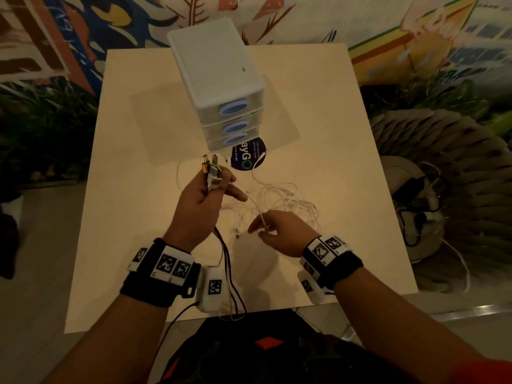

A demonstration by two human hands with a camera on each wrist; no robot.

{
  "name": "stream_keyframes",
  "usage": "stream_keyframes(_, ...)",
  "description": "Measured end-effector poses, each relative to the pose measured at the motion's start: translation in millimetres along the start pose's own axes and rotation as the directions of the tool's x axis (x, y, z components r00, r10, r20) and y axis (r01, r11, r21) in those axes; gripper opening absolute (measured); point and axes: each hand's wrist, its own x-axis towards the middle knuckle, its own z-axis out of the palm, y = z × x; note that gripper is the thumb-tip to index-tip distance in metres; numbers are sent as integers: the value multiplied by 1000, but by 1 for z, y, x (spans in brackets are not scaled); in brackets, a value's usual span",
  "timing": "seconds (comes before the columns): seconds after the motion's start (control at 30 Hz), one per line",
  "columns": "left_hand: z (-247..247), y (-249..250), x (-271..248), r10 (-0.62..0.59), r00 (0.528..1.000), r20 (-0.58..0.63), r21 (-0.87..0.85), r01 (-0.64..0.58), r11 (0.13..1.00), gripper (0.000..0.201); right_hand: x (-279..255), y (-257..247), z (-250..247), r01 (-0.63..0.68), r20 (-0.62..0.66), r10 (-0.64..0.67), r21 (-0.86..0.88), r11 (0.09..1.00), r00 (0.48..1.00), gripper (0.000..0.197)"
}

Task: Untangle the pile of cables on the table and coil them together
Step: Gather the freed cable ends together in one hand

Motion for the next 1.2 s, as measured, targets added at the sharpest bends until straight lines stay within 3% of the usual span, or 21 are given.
stream_keyframes(0.1,4,9,-3,10,1000,10,-5,-10,1000,20,3,15,4,-96,-192,95,0,995,977,31)
stream_keyframes(0.23,9,11,-5,12,999,30,-26,-12,1000,21,6,27,-7,-199,-384,193,24,980,903,24)
stream_keyframes(0.33,11,11,-5,22,1000,21,-12,-22,1000,23,8,37,-12,-121,-478,251,285,951,842,20)
stream_keyframes(0.43,8,6,-4,42,999,17,54,-43,998,23,9,36,-21,49,-440,353,680,732,826,21)
stream_keyframes(0.5,7,2,-3,46,999,20,91,-48,995,21,7,29,-31,125,-397,368,804,582,841,22)
stream_keyframes(0.57,7,-3,0,39,999,32,111,-42,993,22,7,25,-38,149,-368,372,852,502,852,23)
stream_keyframes(0.67,10,-18,4,-26,996,83,216,8,976,20,9,20,-42,151,-323,370,893,425,871,23)
stream_keyframes(0.8,11,-48,12,-202,969,146,449,117,886,23,12,11,-44,168,-273,330,935,312,904,21)
stream_keyframes(0.93,15,-76,15,-266,940,213,574,100,812,28,12,2,-51,187,-242,311,962,197,919,22)
stream_keyframes(1.07,30,-88,15,-211,965,153,485,112,867,28,13,2,-56,185,-212,289,976,119,934,22)
stream_keyframes(1.2,39,-88,13,-107,978,180,389,29,921,36,17,-2,-57,127,-160,232,981,150,960,22)
